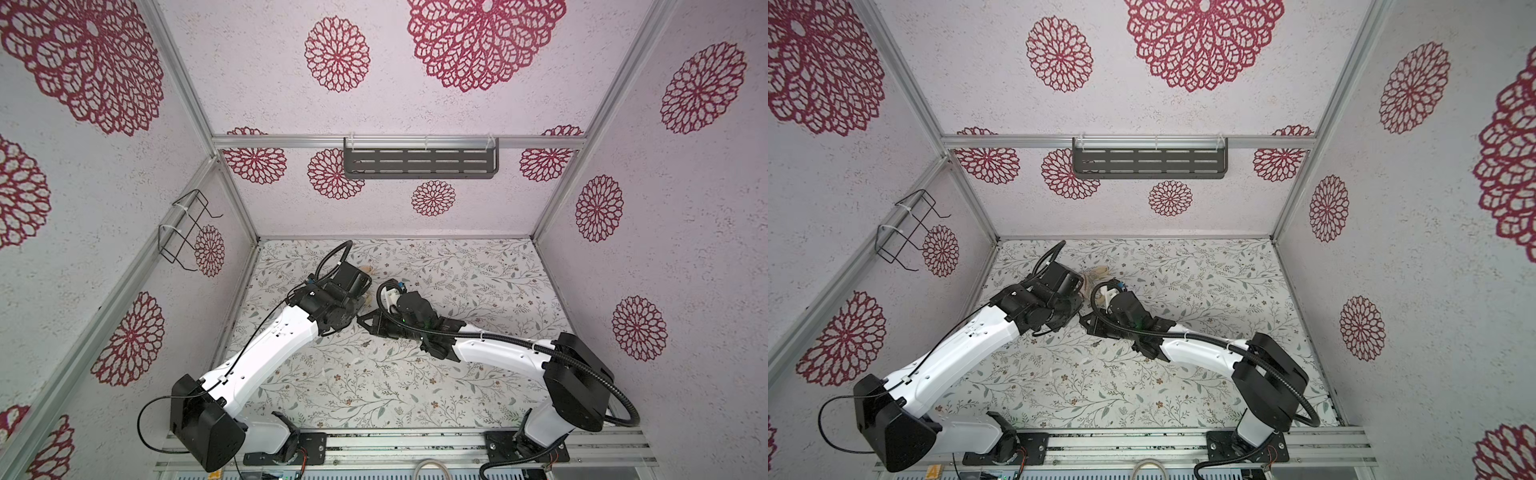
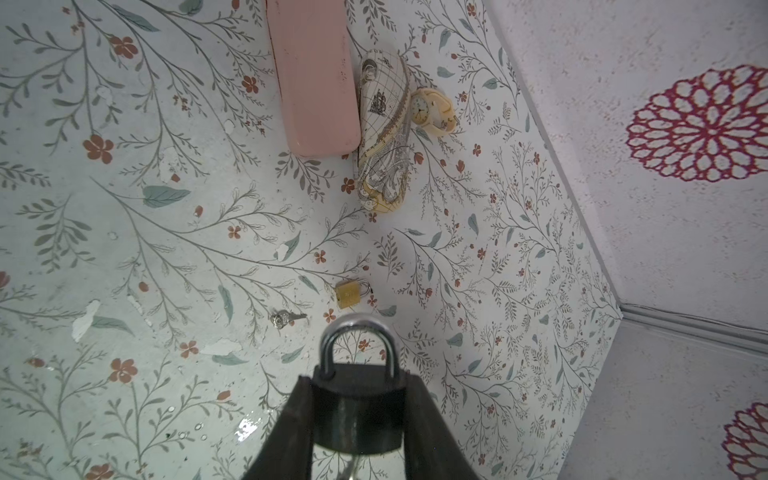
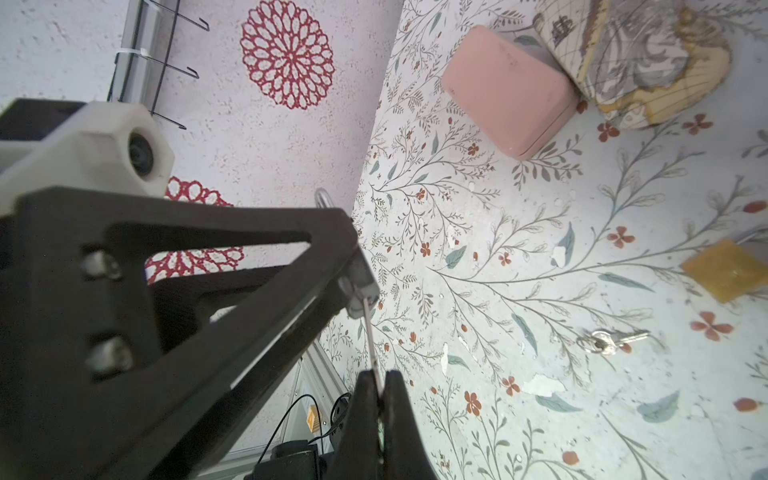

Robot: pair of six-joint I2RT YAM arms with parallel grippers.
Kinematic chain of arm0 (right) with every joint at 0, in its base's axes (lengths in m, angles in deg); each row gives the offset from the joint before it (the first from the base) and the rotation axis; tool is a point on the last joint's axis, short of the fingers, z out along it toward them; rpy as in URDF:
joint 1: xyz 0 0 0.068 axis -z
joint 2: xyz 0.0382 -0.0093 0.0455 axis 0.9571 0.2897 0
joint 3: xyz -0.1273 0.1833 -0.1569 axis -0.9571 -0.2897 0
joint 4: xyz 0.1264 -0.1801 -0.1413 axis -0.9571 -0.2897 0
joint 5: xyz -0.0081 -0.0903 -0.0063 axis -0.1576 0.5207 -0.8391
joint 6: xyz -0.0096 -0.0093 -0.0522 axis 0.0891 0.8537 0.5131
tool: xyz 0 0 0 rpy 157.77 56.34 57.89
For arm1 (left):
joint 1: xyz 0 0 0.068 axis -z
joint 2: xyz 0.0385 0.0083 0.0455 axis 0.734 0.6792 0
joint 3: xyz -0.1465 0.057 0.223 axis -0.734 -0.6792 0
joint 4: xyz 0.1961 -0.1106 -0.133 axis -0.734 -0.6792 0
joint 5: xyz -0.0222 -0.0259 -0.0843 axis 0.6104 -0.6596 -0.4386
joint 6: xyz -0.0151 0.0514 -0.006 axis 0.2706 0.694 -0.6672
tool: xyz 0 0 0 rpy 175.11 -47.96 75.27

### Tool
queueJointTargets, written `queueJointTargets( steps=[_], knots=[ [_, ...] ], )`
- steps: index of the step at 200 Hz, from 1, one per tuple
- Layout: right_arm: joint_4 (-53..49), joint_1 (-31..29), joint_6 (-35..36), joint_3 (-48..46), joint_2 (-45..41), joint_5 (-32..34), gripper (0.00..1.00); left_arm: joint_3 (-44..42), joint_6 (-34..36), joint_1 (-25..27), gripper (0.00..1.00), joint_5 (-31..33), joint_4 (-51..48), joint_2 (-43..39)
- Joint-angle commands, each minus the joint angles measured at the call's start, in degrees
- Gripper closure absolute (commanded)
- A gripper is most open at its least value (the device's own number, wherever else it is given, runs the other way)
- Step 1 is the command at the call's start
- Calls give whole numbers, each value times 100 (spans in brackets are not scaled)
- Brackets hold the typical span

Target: Unlock with the key

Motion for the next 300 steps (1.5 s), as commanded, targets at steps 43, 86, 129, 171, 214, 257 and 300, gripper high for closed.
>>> queueJointTargets(
  steps=[43, 86, 129, 171, 214, 257, 300],
  knots=[
    [1856, 300, -755, -182, -159, -228, 100, -101, 321, 269, 100, -18, -539, 0],
    [2357, 237, -1048, -621, 131, 128, 100, 82, 791, 47, 100, -427, -812, 369],
    [2881, 51, -1134, -863, 341, 572, 100, 631, 945, 14, 100, -604, -1215, 887],
    [2603, 56, -753, -999, 139, 1025, 100, 837, 854, 227, 100, -713, -1533, 1152],
    [2340, 7, -503, -765, 31, 1031, 100, 580, 413, 312, 100, -1176, -1298, 1119],
    [1998, -135, -196, -464, 19, 1101, 100, -68, -445, 348, 100, -1817, -405, 746],
    [1623, -195, -53, -383, 16, 1256, 100, -373, -881, 409, 100, -2016, -59, 461]
  ],
)
